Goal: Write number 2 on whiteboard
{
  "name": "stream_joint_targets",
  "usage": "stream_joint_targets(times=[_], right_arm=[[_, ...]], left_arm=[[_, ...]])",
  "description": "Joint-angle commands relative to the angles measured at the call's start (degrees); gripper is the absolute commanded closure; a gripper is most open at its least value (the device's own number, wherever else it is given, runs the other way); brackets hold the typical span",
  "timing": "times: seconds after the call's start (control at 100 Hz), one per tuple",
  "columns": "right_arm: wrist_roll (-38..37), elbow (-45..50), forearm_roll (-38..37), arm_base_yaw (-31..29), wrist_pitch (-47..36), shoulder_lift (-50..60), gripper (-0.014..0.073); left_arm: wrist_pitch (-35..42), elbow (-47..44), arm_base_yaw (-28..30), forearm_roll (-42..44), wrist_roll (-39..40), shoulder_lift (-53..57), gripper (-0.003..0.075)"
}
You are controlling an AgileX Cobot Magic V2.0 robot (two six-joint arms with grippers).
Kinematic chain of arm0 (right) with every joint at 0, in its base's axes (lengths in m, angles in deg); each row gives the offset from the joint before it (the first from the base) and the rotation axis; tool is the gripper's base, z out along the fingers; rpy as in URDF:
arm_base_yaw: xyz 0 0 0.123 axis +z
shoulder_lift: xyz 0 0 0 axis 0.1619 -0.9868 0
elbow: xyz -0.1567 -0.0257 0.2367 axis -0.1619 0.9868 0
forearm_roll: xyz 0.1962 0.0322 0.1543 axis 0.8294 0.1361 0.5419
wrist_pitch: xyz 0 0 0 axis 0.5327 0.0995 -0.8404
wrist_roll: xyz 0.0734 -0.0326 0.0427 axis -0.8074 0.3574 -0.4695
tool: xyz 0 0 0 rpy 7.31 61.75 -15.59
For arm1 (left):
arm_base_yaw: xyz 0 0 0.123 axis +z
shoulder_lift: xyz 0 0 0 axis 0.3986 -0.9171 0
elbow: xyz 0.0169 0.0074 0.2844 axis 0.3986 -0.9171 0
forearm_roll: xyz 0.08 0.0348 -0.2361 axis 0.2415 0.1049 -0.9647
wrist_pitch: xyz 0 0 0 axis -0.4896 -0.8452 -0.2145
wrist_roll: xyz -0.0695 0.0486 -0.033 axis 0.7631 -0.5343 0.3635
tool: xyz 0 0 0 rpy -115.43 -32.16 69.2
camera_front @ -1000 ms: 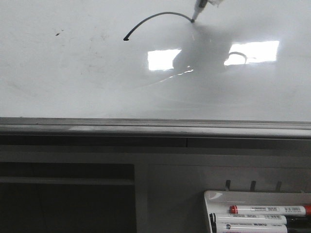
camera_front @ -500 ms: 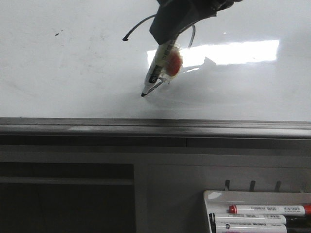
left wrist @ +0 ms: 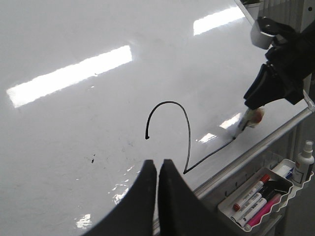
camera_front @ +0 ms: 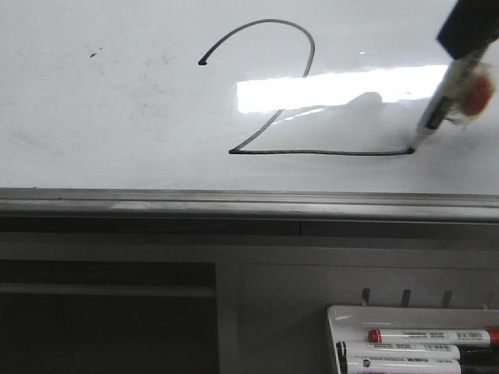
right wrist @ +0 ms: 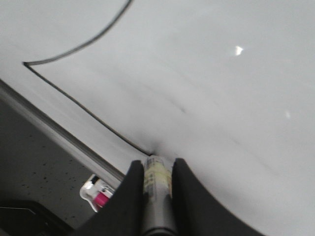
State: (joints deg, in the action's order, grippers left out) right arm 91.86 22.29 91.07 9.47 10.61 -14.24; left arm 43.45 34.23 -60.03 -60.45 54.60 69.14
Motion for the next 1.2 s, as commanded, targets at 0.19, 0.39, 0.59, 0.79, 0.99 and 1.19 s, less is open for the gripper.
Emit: stream_joint_targets(times=[0.19,0.39,0.59,0.79,0.99,1.19], right_arm=[[0.61,-1.01,0.18,-0.73,-4.99,11.27,0.0660],[7.00,-2.98,15.90,4.19,-7.65,19.53,0.0666],[26.15,-2.98,31.85,15.58,-9.60,17.69,0.0666],[39.18,-2.98,34.03,30.80,-12.04,13.19,0.0666],[40.20,-2.98,34.03,40.67,-24.32,9.13,0.0666],[40.22,-3.11,33.91,41.76,-25.87,6.35,0.0666]], left_arm=[[6.32,1.47,0.12,-1.69,0.61,-0.64,0.0738],[3.57,4.53,0.12,-7.81,-1.67,-2.99,0.0531],[-9.50,12.27,-0.12,-26.54,-27.15,-15.38,0.0430],[-17.32,20.18,-0.12,-32.61,-37.21,-26.24,0.0481],[-31.15,26.78,-0.12,-32.61,-43.17,-33.18,0.0478],[-30.72,28.41,-0.12,-31.91,-43.17,-34.27,0.0479]])
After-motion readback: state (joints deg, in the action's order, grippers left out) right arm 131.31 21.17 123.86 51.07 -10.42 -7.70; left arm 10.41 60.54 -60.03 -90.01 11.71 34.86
